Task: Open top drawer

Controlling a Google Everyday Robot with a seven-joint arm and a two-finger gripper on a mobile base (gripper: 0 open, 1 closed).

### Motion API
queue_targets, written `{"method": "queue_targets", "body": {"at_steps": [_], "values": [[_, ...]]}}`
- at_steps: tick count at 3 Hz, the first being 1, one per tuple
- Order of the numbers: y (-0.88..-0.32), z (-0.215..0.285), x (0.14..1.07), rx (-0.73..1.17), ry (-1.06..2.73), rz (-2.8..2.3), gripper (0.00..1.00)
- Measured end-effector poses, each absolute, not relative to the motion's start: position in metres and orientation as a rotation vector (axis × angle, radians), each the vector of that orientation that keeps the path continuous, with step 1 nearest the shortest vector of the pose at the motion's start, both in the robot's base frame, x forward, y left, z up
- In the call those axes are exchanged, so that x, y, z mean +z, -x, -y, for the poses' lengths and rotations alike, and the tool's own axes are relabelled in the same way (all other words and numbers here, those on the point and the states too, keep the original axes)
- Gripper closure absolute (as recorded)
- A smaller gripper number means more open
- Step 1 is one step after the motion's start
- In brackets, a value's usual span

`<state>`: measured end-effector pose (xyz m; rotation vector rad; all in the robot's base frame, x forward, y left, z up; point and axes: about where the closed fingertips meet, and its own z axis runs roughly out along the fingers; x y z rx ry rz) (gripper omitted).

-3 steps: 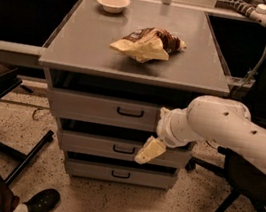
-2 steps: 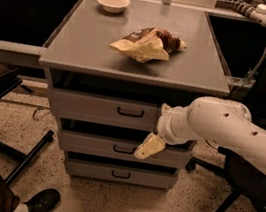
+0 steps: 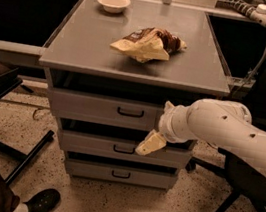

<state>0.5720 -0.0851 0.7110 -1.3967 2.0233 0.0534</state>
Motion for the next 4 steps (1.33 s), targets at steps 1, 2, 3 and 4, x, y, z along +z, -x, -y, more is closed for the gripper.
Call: {"method": "queue_targets", "body": {"at_steps": [1,2,3,4], "values": [[-0.598,0.102,0.717,-0.030,1.281,-2.000,0.00],[-0.629,0.111,0.718,-0.064,1.220,-1.990,0.00],[-0.658,0.111,0.707,-0.069,1.231,-2.021,0.00],[-0.684,0.103,0.692,-0.056,1.295,-2.067,0.00]]}}
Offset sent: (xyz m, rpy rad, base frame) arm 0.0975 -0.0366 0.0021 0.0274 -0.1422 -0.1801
